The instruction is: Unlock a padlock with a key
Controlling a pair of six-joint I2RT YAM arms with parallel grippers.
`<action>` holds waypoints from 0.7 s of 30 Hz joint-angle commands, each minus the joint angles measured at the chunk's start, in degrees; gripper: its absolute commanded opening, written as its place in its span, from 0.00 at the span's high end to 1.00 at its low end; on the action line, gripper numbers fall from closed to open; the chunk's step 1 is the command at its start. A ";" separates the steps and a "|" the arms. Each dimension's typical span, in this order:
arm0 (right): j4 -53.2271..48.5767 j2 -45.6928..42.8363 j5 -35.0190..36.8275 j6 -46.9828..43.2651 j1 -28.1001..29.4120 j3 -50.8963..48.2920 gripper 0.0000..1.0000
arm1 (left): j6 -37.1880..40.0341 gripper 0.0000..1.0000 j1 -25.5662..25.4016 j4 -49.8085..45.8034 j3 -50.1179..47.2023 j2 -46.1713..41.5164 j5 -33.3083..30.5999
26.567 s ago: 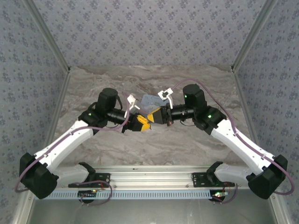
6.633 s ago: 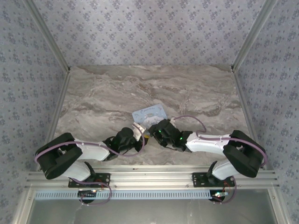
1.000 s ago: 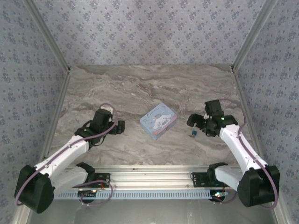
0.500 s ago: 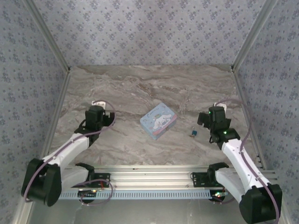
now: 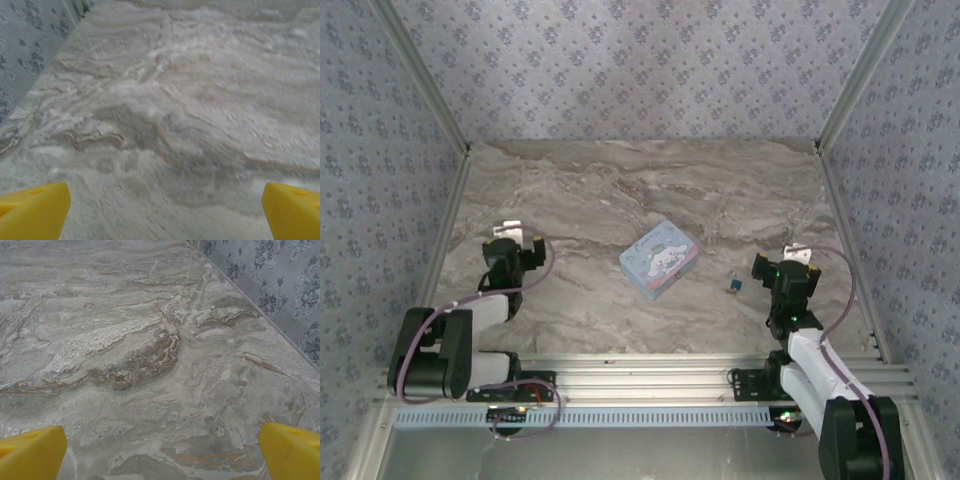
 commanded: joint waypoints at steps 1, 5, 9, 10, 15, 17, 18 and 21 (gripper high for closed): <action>13.13 0.93 -4.84 -1.35 -3.03 -1.82 0.00 | -1.06 0.02 2.58 14.20 -0.89 3.91 4.97; 18.16 4.95 -9.44 -1.36 -5.25 -1.78 0.00 | 0.16 0.02 2.64 17.64 0.87 11.58 7.72; 21.78 12.19 -11.90 -1.79 -5.28 0.69 0.00 | 1.55 0.02 3.06 9.64 5.86 12.87 12.77; 22.61 13.71 -12.41 -1.82 -5.28 1.25 0.00 | 1.22 0.02 3.07 9.47 5.96 12.87 11.95; 27.58 22.57 -14.46 -3.36 -5.28 4.73 0.00 | 0.82 0.02 3.18 8.13 6.67 12.96 11.63; 28.81 25.14 -14.49 -4.53 -5.28 6.06 0.00 | 0.70 0.02 3.13 7.74 6.88 12.98 11.39; 29.38 26.38 -14.58 -5.22 -5.33 6.69 0.00 | 0.72 0.02 3.17 7.76 6.85 12.95 11.39; 31.43 31.10 -15.63 -4.80 -5.80 8.30 0.00 | 0.69 0.02 3.18 7.76 6.93 12.95 11.33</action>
